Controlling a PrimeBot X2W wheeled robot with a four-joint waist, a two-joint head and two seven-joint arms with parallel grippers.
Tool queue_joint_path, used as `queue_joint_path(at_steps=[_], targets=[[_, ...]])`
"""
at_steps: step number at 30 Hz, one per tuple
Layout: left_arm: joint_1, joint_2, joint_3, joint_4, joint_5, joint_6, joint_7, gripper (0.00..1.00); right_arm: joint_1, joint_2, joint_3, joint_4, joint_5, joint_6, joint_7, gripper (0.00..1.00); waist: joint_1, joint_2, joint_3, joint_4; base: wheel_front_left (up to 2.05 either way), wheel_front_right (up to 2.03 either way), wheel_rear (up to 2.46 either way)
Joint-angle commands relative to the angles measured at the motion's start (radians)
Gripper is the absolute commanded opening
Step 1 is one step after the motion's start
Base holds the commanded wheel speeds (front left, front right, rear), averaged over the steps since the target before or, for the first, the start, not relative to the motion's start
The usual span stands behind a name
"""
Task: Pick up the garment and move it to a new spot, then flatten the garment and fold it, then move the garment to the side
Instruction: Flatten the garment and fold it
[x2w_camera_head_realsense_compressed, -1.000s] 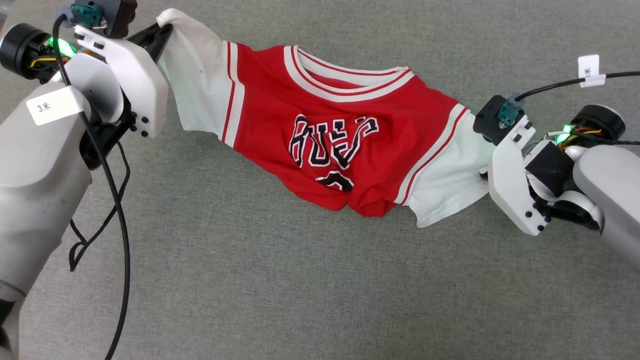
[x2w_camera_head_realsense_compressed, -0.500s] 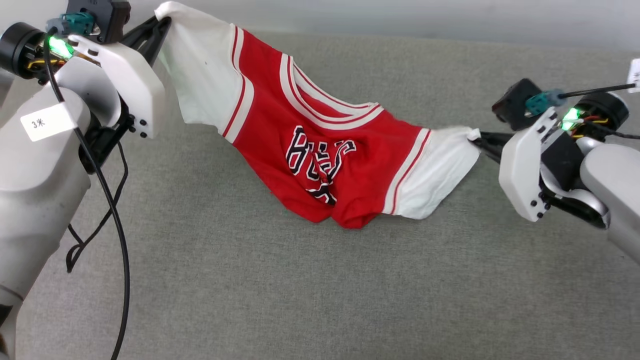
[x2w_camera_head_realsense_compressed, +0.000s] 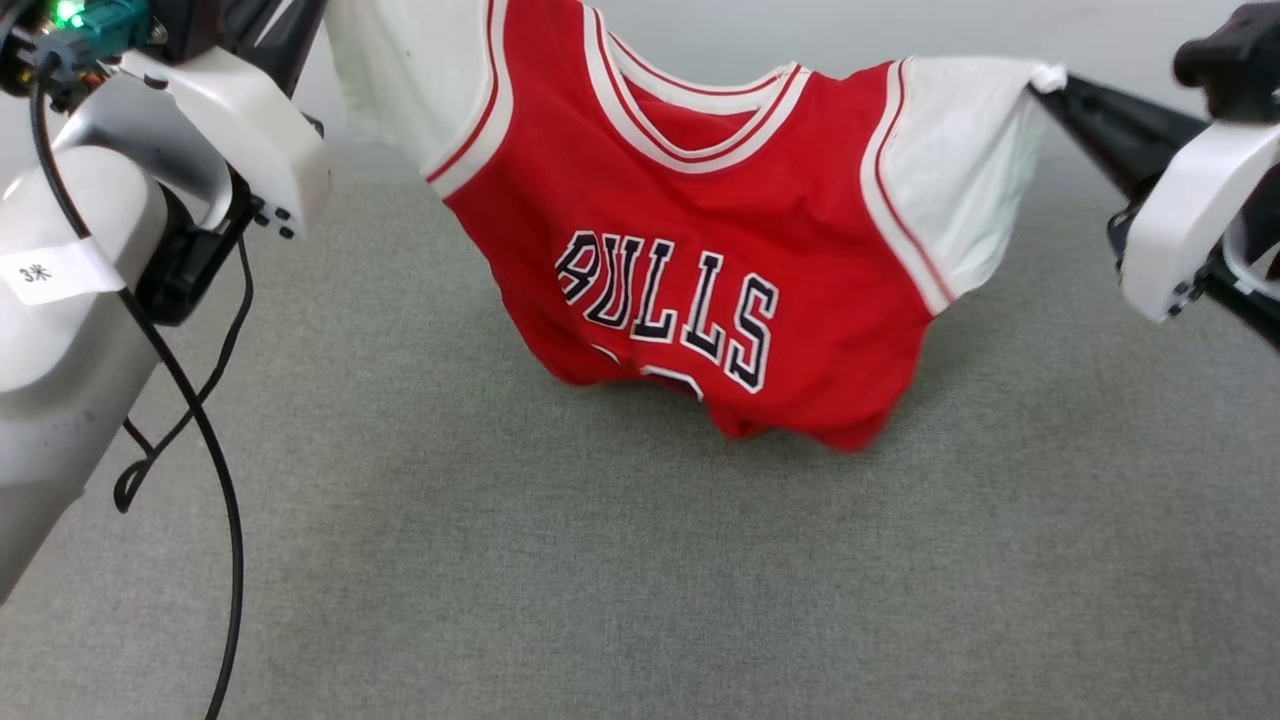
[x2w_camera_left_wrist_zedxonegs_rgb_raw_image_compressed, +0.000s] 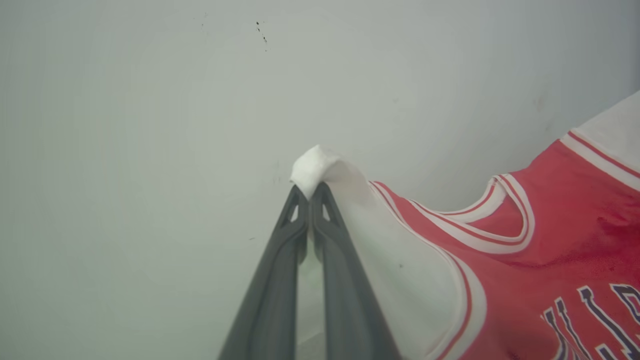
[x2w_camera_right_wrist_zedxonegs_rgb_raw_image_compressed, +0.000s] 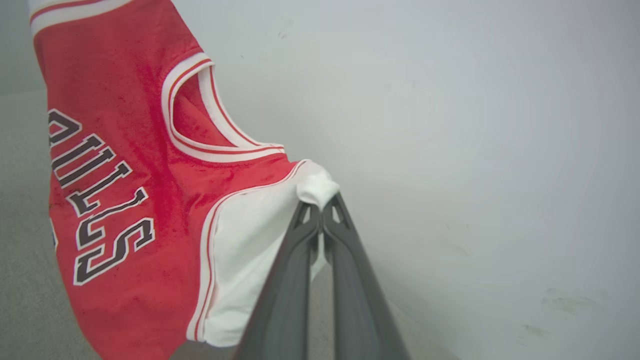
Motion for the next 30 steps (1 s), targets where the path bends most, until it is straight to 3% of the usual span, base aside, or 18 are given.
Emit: queue_joint_path(at_steps=[1, 8, 18, 30], targets=[[-0.014, 0.010, 0.006, -0.025, 0.006, 0.010, -0.003, 0.00, -0.013, -0.005, -0.029, -0.007, -0.011, -0.002, -0.014, 0.00, 0.0000, 0.0000, -0.022, -0.009, 0.00, 0.00, 0.00], [-0.057, 0.044, 0.049, -0.178, 0.001, 0.058, 0.007, 0.00, -0.001, -0.011, -0.214, -0.046, -0.072, -0.001, -0.026, 0.00, 0.0000, 0.0000, -0.052, -0.015, 0.00, 0.00, 0.00], [-0.159, 0.075, 0.103, -0.271, -0.017, 0.065, 0.044, 0.00, -0.016, 0.008, -0.443, -0.153, -0.177, -0.001, 0.046, 0.00, 0.0000, 0.0000, -0.006, -0.023, 0.00, 0.00, 0.00], [-0.349, 0.009, 0.135, -0.187, -0.013, 0.029, 0.051, 0.00, -0.188, 0.063, -0.579, -0.181, -0.296, -0.001, 0.148, 0.00, 0.0000, 0.0000, 0.212, -0.022, 0.00, 0.00, 0.00]])
